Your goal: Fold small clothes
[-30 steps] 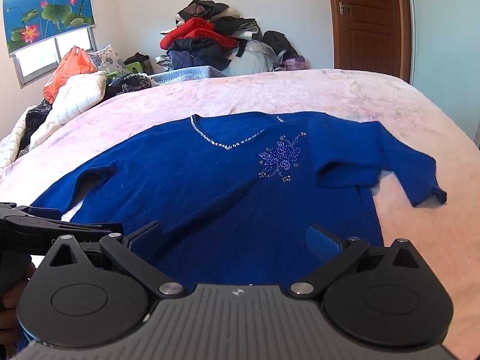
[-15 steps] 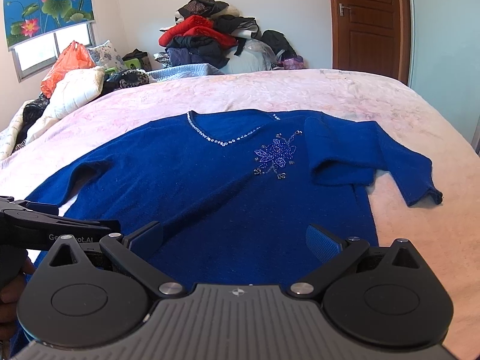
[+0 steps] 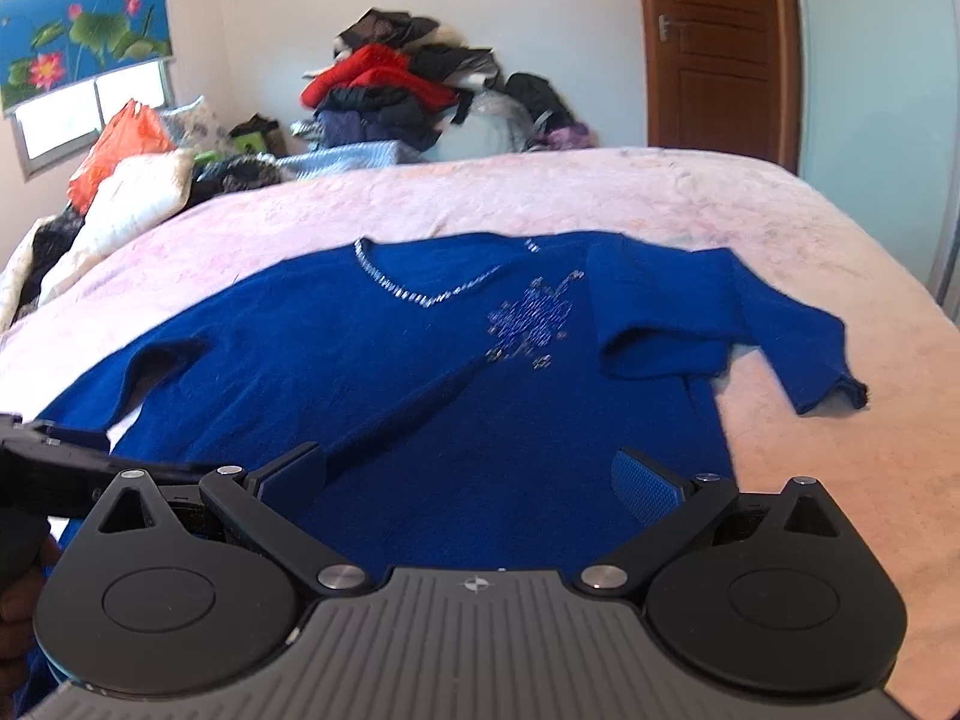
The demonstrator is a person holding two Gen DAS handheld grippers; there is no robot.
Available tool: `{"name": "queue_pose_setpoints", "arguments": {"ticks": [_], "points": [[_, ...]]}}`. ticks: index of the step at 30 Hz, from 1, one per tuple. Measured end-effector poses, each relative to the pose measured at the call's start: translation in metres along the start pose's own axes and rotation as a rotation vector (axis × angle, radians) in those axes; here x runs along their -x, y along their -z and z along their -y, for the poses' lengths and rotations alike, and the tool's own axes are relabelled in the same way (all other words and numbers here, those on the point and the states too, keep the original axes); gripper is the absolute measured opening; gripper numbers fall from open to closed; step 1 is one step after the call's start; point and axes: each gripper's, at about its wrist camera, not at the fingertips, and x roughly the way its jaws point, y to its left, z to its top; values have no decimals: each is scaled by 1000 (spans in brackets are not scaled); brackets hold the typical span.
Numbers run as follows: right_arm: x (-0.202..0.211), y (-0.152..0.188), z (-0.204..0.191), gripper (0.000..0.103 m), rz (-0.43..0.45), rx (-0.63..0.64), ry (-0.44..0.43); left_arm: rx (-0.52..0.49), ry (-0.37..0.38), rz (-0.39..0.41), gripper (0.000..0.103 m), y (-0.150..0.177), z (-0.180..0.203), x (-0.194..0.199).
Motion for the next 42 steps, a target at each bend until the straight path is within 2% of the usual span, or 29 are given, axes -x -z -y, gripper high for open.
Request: {"name": "queue_pose_setpoints", "arguments": {"ticks": [3,4,8,15,24,42], "points": [[-1,0,2,103,9,-9,2,0,1,0,103,0,0,0],[1,0,3,103,51,4,0,-1,1,-1,103,0,1,0],[-1,1,-1,103,-3,26,13,-9,0,-3,103,-1,3,0],[1,2,-1,102,23,54,23,-5,-3,-8,103,-1,3,-2],[0,4,4,101,4,25,11,-14,-8,-7,103,-5,5,-5],[-14,-7,17,99,15,42,44,-51,-7,-5,103,-27,25,-22]]}}
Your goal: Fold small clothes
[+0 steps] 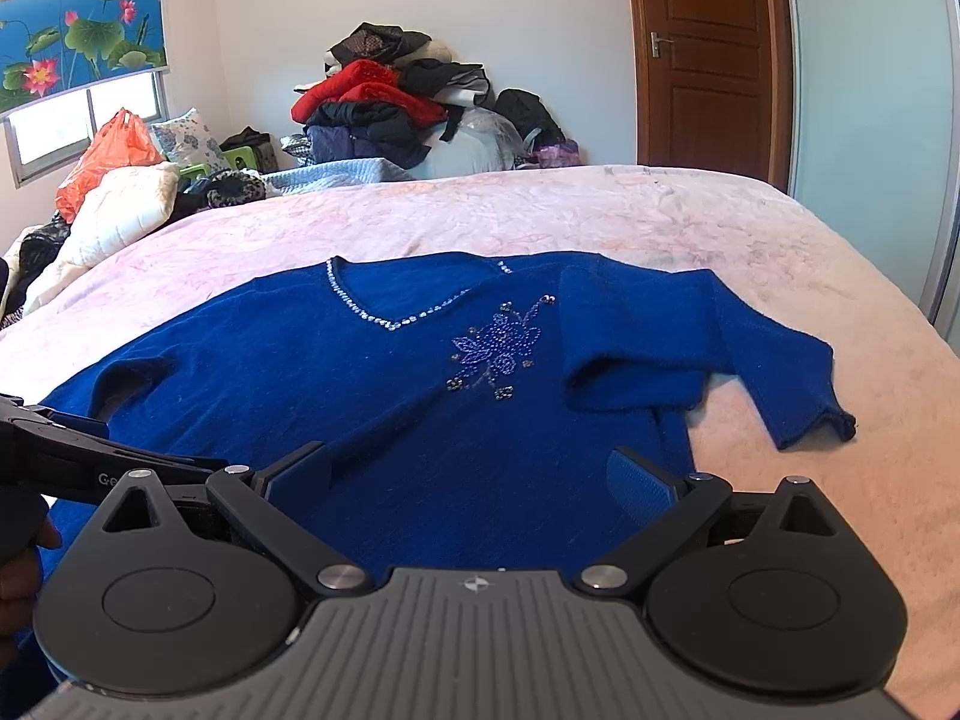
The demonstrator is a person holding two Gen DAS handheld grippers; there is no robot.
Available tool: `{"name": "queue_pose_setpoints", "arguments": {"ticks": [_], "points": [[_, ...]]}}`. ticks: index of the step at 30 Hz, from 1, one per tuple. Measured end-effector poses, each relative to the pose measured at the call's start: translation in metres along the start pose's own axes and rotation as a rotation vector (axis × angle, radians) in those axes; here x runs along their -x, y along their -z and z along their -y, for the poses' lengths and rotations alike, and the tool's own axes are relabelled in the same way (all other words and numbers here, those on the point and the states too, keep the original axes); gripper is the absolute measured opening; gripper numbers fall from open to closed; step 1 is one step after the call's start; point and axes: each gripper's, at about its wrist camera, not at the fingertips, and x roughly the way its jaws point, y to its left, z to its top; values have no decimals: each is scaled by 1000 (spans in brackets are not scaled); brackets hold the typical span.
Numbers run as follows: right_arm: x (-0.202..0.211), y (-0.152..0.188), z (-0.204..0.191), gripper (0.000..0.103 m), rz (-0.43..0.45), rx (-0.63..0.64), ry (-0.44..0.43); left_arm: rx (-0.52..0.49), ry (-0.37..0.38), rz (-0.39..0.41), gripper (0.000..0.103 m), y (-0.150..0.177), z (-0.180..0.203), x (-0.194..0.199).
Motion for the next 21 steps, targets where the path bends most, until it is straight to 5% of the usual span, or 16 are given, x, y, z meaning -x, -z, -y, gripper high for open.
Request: {"name": "queue_pose_setpoints", "arguments": {"ticks": [11,21], "points": [[-10,-1,19,94,12,-4,25,-19,20,7,103,-10,13,-5],[-27,-5,95,88,27,-31,260,-59,39,29,103,-16,25,-6]]}}
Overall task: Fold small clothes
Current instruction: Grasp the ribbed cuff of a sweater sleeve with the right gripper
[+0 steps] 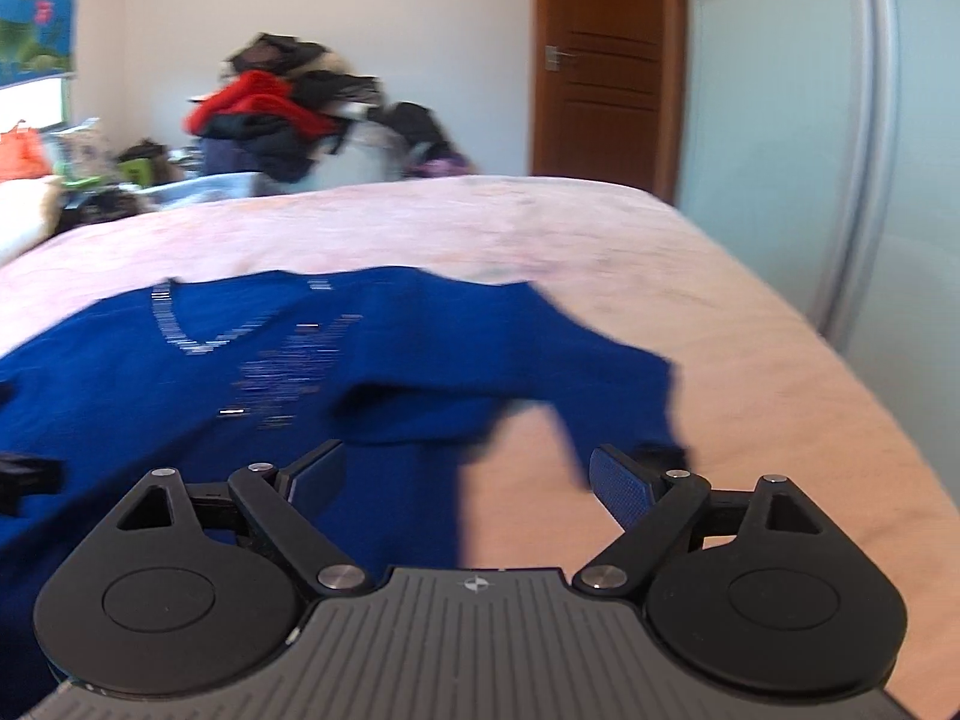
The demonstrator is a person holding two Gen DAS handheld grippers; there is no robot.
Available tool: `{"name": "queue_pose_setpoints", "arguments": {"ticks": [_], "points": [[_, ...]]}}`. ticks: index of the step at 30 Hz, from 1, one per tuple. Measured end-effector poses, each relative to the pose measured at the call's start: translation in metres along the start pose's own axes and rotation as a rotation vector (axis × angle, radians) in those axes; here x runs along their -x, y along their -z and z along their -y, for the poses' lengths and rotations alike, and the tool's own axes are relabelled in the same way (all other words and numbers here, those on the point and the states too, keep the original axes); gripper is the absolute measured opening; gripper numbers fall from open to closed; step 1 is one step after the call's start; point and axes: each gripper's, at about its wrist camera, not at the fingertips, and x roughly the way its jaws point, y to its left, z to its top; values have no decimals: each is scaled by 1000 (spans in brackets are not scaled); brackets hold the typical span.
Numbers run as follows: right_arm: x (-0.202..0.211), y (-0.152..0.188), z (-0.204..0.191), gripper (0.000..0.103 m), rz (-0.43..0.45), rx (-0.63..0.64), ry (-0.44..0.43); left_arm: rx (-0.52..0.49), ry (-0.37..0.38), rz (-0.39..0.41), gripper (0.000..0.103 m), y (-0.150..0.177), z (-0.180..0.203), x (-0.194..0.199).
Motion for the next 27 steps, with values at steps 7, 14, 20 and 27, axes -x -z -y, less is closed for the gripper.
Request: {"name": "queue_pose_setpoints", "arguments": {"ticks": [7,14,20,27], "points": [[-49,-10,29,79,-37,53,69,-4,-2,-21,103,1,3,-6],[-66,-13,40,44,-73,68,53,-6,-15,-26,103,-2,2,-10],[-56,-20,70,16,-53,-93,-26,-2,-22,-29,103,-4,0,-14],[-37,-30,167,16,10,-691,-319,27,-51,-7,103,-11,-17,-11]]}}
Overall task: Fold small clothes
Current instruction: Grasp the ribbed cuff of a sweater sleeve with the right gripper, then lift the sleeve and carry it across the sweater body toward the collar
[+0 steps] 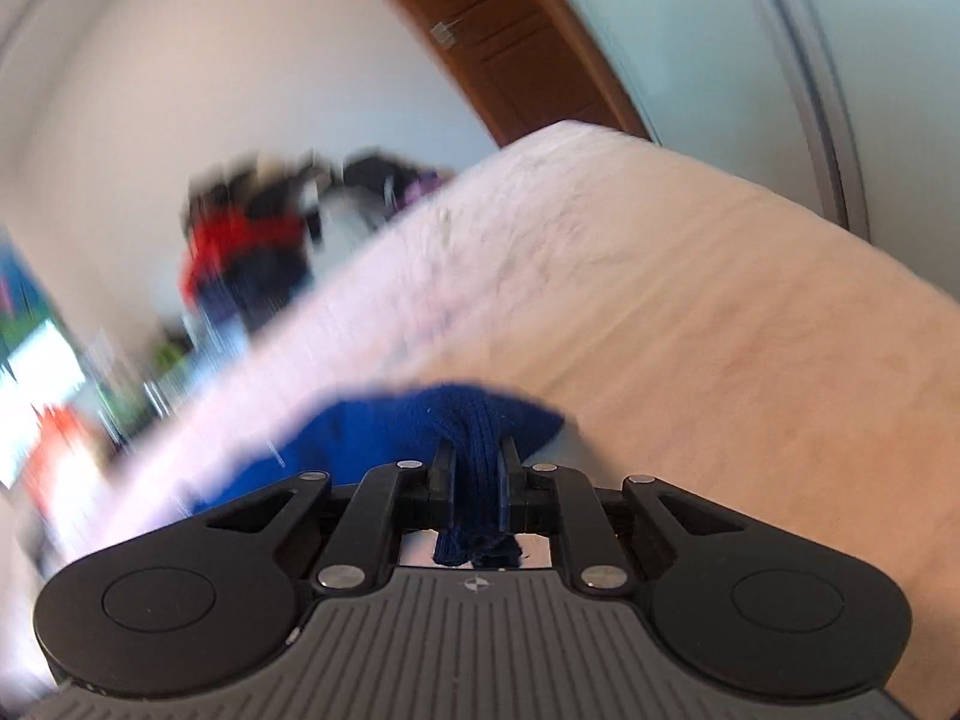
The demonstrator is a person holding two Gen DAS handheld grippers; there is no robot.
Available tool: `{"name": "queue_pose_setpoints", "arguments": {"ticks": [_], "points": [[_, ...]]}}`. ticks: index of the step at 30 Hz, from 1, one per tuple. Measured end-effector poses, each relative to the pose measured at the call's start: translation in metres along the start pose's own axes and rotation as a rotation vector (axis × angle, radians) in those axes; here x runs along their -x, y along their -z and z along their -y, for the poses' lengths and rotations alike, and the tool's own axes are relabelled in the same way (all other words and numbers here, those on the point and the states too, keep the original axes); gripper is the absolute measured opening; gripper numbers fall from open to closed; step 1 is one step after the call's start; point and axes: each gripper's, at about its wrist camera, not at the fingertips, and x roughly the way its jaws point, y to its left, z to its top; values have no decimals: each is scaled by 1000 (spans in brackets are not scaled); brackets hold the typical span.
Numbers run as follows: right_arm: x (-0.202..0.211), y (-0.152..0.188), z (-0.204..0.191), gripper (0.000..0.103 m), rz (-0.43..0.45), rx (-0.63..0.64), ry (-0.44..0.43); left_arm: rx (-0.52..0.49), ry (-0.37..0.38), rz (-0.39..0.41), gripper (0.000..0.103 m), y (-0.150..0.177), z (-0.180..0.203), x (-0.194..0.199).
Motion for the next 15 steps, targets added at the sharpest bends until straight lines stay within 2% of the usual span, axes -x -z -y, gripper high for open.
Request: {"name": "queue_pose_setpoints", "arguments": {"ticks": [3,6,11,13,15], "points": [[25,-22,23,16,81,-162,-59,23,-9,1,103,-3,-9,-1],[53,-37,40,16,177,-263,-77,38,-17,-2,103,-5,-16,-3],[90,-45,53,17,329,-340,-68,50,-16,5,103,-5,-23,-2],[94,-43,55,17,355,-366,-80,51,-13,6,103,-6,-25,-2],[90,-38,54,17,345,-381,-95,50,-9,7,103,-6,-27,-3]]}}
